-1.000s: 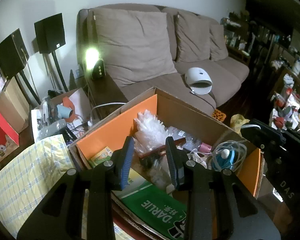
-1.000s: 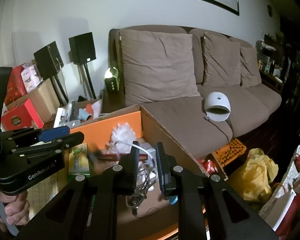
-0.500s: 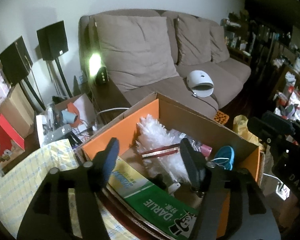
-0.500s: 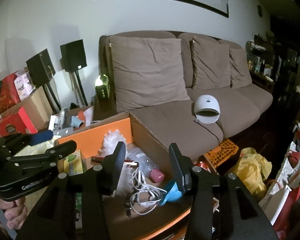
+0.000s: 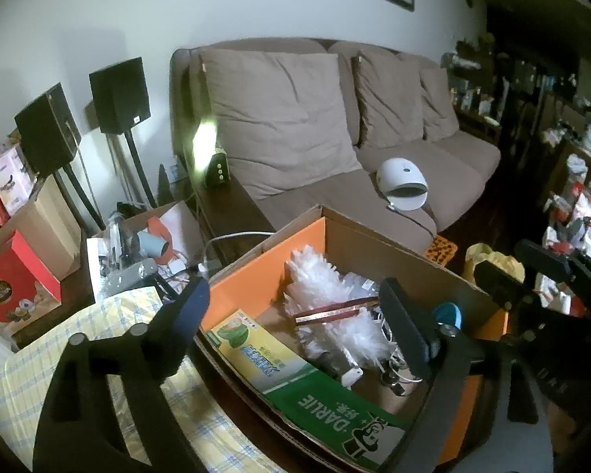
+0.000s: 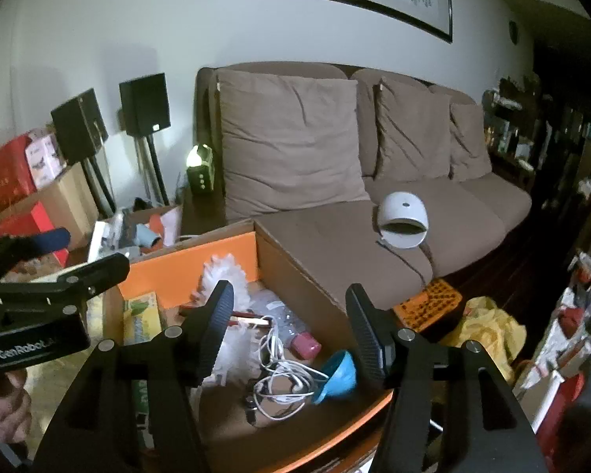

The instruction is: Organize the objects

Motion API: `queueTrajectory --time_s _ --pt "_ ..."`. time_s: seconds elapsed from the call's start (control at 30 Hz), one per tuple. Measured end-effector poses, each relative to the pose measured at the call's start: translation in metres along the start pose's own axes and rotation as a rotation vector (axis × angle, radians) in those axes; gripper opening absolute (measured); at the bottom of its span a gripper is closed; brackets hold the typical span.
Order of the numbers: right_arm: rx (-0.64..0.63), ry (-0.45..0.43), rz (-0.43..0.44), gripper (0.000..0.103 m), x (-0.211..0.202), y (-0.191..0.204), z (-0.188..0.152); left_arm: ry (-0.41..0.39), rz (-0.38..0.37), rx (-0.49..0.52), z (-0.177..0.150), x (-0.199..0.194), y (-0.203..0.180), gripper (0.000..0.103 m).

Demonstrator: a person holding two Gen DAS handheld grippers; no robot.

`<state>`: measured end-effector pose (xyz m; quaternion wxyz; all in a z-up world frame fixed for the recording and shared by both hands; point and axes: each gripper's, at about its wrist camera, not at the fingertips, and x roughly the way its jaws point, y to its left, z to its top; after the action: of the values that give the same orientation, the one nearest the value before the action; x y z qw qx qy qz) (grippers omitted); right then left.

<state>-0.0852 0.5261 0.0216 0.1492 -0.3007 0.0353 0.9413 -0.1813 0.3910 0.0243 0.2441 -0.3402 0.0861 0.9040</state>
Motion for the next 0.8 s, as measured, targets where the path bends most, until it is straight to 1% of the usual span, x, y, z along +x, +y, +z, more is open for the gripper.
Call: queueTrajectory --time_s 0.1,0.2,0.27,0.37,0.4,0.43,0.57,0.63,0.7,0.8 --pt "-0.013 -0.002 0.009 0.063 -0.001 0.006 0.001 0.002 0.001 -0.005 0.001 -0.002 0.001 0.088" --pt "-0.023 -0.007 0.009 0.065 -0.002 0.009 0.001 -0.009 0.018 -0.005 0.003 -0.006 0.002 0.095" --pt "-0.028 -0.010 0.007 0.067 -0.002 0.011 0.001 -0.017 0.040 -0.004 0.003 -0.008 0.002 0.097" --pt "-0.029 -0.017 0.002 0.074 -0.004 0.011 0.001 -0.018 0.054 -0.007 0.003 -0.010 0.005 0.097" --pt "-0.028 -0.019 -0.001 0.079 -0.004 0.011 0.002 -0.019 0.059 -0.012 0.003 -0.011 0.006 0.097" --pt "-0.028 -0.020 -0.001 0.081 -0.004 0.012 0.002 -0.021 0.063 -0.019 0.003 -0.011 0.007 0.097" --pt "-0.033 -0.020 -0.007 0.084 -0.005 0.012 0.002 -0.012 0.077 -0.050 0.001 -0.011 0.009 0.099" --pt "-0.035 -0.016 -0.021 0.087 -0.005 0.013 0.002 -0.010 0.092 -0.060 0.000 -0.011 0.011 0.102" --pt "-0.029 -0.009 -0.027 0.088 -0.005 0.012 0.003 -0.005 0.101 -0.064 -0.001 -0.011 0.012 0.102" --pt "-0.011 0.002 -0.027 0.088 -0.004 0.012 0.002 0.029 0.100 -0.073 -0.001 -0.007 0.014 0.102"
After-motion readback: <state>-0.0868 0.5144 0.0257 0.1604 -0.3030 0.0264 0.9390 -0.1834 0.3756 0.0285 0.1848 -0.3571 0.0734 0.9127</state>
